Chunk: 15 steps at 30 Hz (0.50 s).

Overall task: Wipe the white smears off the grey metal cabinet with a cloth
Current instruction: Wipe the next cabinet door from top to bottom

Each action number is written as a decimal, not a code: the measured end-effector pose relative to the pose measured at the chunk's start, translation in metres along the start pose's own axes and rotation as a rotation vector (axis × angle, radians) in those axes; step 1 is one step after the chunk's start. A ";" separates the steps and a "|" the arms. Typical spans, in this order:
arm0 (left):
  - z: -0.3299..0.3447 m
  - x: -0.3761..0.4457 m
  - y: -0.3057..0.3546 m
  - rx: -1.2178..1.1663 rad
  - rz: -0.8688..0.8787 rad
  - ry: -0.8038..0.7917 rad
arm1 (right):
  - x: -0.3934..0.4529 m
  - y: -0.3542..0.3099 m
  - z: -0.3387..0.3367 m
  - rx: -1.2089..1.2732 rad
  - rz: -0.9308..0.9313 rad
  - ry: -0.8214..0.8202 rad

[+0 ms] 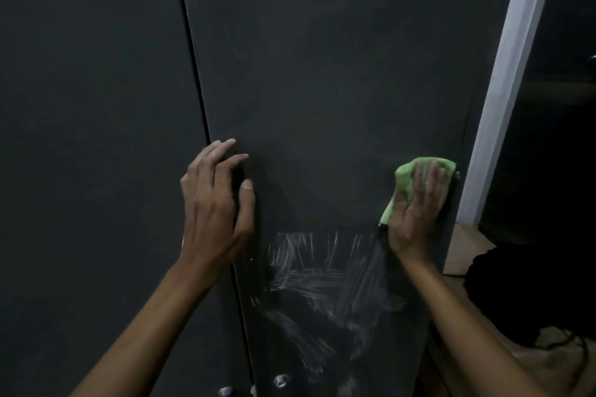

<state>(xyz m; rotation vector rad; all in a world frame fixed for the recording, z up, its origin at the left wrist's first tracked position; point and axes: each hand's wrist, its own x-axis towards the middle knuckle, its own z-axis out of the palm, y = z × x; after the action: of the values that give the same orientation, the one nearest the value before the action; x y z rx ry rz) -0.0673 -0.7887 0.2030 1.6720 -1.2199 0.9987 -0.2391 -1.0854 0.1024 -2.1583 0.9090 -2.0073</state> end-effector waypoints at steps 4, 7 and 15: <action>0.000 -0.007 0.000 -0.002 -0.004 -0.008 | -0.003 -0.028 0.011 0.077 0.262 0.104; 0.001 -0.010 0.000 0.001 -0.010 -0.018 | -0.013 -0.065 0.022 0.086 0.264 0.108; 0.000 -0.007 -0.003 0.003 -0.007 0.018 | -0.064 -0.105 0.048 -0.010 -0.411 -0.169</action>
<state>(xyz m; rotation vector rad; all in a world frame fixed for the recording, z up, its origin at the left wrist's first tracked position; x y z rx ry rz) -0.0657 -0.7864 0.1962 1.6647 -1.2002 1.0094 -0.1541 -0.9867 0.0821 -2.6464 0.4836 -1.9269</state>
